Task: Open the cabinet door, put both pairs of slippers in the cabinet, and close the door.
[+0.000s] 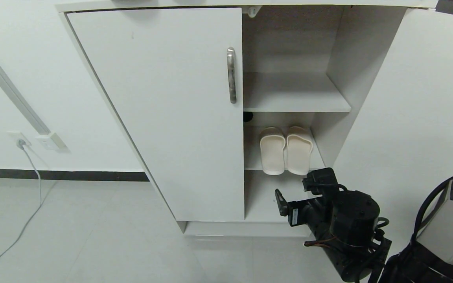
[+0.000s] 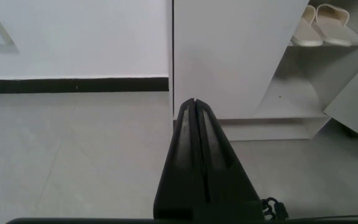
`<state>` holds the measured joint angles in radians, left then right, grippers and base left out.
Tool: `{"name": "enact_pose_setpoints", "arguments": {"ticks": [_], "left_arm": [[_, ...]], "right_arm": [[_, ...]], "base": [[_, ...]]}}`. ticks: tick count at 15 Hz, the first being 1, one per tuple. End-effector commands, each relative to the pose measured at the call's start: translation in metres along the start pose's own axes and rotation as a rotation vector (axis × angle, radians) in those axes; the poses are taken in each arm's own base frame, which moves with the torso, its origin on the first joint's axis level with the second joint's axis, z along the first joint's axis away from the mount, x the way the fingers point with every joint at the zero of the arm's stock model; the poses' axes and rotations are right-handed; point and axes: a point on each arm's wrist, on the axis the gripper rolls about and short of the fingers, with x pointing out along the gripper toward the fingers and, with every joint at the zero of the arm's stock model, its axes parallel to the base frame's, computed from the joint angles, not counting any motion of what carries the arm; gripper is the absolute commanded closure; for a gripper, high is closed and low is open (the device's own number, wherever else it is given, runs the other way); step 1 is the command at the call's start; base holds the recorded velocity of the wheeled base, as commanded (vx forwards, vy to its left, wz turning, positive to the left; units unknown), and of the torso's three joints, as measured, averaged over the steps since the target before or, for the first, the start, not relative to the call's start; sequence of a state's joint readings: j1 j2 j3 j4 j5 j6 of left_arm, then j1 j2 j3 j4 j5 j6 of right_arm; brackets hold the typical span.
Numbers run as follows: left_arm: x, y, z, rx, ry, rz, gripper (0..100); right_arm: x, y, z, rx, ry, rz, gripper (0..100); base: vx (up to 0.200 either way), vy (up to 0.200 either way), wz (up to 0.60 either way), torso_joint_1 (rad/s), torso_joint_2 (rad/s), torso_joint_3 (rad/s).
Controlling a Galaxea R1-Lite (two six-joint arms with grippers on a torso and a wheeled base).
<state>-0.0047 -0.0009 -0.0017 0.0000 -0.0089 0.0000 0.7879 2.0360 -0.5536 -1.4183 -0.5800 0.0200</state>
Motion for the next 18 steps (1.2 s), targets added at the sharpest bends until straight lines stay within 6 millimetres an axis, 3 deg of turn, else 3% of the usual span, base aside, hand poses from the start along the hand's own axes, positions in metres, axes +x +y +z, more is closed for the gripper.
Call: {"name": "enact_pose_setpoints", "arguments": {"ticks": [1,12,18], "left_arm": [[0.0001,0.0000,0.0000,0.000,0.001,0.000,100],[0.0001,0.0000,0.0000,0.000,0.001,0.000,100],[0.0001,0.0000,0.0000,-0.002,0.001,0.000,100]], "right_arm": [[-0.0004,0.0000,0.0012,0.004,-0.004,0.001,0],[-0.0008,-0.0002,0.0014,0.004,-0.004,0.001,0],[-0.0022,-0.0011,-0.0002,0.001,0.000,0.005,0]], "base": [[0.000,0.000,0.00,0.012,0.00,0.110],[0.000,0.000,0.00,0.003,0.00,0.191],[0.000,0.000,0.00,0.000,0.00,0.011]]}}
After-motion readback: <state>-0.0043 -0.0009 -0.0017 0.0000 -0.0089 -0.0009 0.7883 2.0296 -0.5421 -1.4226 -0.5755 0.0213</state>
